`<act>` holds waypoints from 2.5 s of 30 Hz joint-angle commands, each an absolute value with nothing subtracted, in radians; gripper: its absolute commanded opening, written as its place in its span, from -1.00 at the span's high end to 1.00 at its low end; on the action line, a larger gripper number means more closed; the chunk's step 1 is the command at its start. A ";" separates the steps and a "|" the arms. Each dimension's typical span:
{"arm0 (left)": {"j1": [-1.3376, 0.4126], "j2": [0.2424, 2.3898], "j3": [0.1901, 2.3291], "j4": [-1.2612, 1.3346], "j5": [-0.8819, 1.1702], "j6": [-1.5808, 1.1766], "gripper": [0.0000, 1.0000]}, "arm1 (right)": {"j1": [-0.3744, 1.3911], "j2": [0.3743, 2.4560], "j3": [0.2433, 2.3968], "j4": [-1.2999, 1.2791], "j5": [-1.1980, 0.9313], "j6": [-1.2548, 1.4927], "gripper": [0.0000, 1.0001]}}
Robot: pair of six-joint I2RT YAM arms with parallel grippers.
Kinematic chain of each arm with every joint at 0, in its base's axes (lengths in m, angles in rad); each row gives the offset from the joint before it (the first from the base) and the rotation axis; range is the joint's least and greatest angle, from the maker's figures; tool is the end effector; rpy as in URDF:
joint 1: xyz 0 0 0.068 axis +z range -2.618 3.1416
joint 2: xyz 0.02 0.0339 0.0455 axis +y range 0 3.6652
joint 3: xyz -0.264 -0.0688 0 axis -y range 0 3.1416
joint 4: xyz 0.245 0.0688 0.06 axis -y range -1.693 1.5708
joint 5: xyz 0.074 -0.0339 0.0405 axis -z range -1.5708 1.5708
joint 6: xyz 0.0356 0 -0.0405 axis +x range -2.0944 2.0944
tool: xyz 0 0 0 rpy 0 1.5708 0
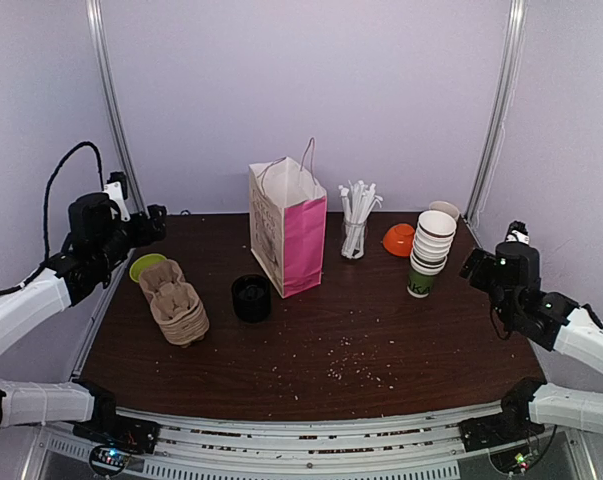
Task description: Pack the takeout coffee
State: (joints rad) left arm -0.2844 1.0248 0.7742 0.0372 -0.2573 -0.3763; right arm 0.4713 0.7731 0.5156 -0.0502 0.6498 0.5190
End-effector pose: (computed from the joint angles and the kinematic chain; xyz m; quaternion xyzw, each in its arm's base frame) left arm 0.2340 -0.0590 0.3135 -0.1159 0.7674 -0.1075 0.6213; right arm 0.1709 0.0629 0.2625 0.2066 0.7602 0.0392 0.6147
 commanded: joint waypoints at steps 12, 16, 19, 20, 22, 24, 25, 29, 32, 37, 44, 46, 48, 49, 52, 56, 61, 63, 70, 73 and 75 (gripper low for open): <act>-0.283 0.839 0.747 -0.054 -0.235 -0.381 -0.97 | 0.498 0.696 0.739 -0.295 0.332 0.393 -1.00; -0.289 0.846 0.812 -0.266 -0.158 -0.471 -0.89 | 0.602 0.713 0.785 -0.383 0.310 0.447 -1.00; -0.325 0.872 0.822 -0.375 -0.100 -0.550 -0.79 | 0.735 0.736 0.785 -0.402 0.334 0.508 -1.00; -0.353 0.886 0.825 -0.401 -0.099 -0.570 -0.78 | 0.778 0.748 0.783 -0.400 0.345 0.528 -1.00; -0.425 0.919 0.840 -0.446 -0.140 -0.606 -0.76 | 0.865 0.775 0.778 -0.387 0.386 0.555 -1.00; -0.506 0.955 0.865 -0.486 -0.206 -0.631 -0.76 | 0.951 0.813 0.777 -0.369 0.433 0.564 -1.00; -0.527 0.976 0.877 -0.505 -0.220 -0.639 -0.76 | 0.987 0.838 0.780 -0.361 0.458 0.564 -1.00; -0.559 1.038 0.911 -0.568 -0.273 -0.646 -0.76 | 1.074 0.927 0.788 -0.322 0.489 0.572 -1.00; -0.563 1.062 0.921 -0.598 -0.293 -0.640 -0.76 | 1.098 0.973 0.780 -0.277 0.475 0.571 -1.00; -0.579 1.097 0.928 -0.630 -0.298 -0.627 -0.68 | 1.104 1.025 0.774 -0.214 0.459 0.567 -1.00; -0.630 1.132 0.918 -0.641 -0.291 -0.632 -0.61 | 1.104 1.091 0.788 -0.152 0.424 0.553 -1.00; -0.648 1.154 0.928 -0.642 -0.298 -0.628 -0.62 | 1.104 1.108 0.794 -0.143 0.416 0.551 -1.00; -0.666 1.178 0.935 -0.644 -0.314 -0.626 -0.63 | 1.104 1.123 0.798 -0.135 0.410 0.552 -1.00; -0.672 1.192 0.937 -0.647 -0.323 -0.625 -0.63 | 1.104 1.126 0.797 -0.130 0.409 0.553 -1.00; -0.679 1.224 0.931 -0.652 -0.358 -0.621 -0.55 | 1.106 1.130 0.794 -0.118 0.409 0.555 -1.00; -0.679 1.243 0.907 -0.655 -0.387 -0.616 -0.43 | 1.105 1.128 0.790 -0.115 0.418 0.553 -1.00; -0.679 1.253 0.872 -0.666 -0.408 -0.613 -0.18 | 1.104 1.127 0.789 -0.122 0.431 0.541 -1.00; -0.678 1.257 0.856 -0.686 -0.434 -0.619 -0.12 | 1.105 1.127 0.791 -0.123 0.435 0.535 -1.00; -0.677 1.229 0.821 -0.751 -0.465 -0.646 -0.08 | 1.104 1.130 0.790 -0.117 0.443 0.514 -1.00; -0.675 1.204 0.829 -0.766 -0.466 -0.662 -0.09 | 1.104 1.134 0.788 -0.115 0.445 0.507 -1.00; -0.673 1.193 0.833 -0.788 -0.470 -0.683 -0.09 | 1.103 1.134 0.785 -0.115 0.446 0.505 -1.00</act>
State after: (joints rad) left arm -0.6815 1.2228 0.8360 -0.7254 -0.4252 -0.6434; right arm 1.1000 1.1336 0.7807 -0.1234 0.4202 0.5224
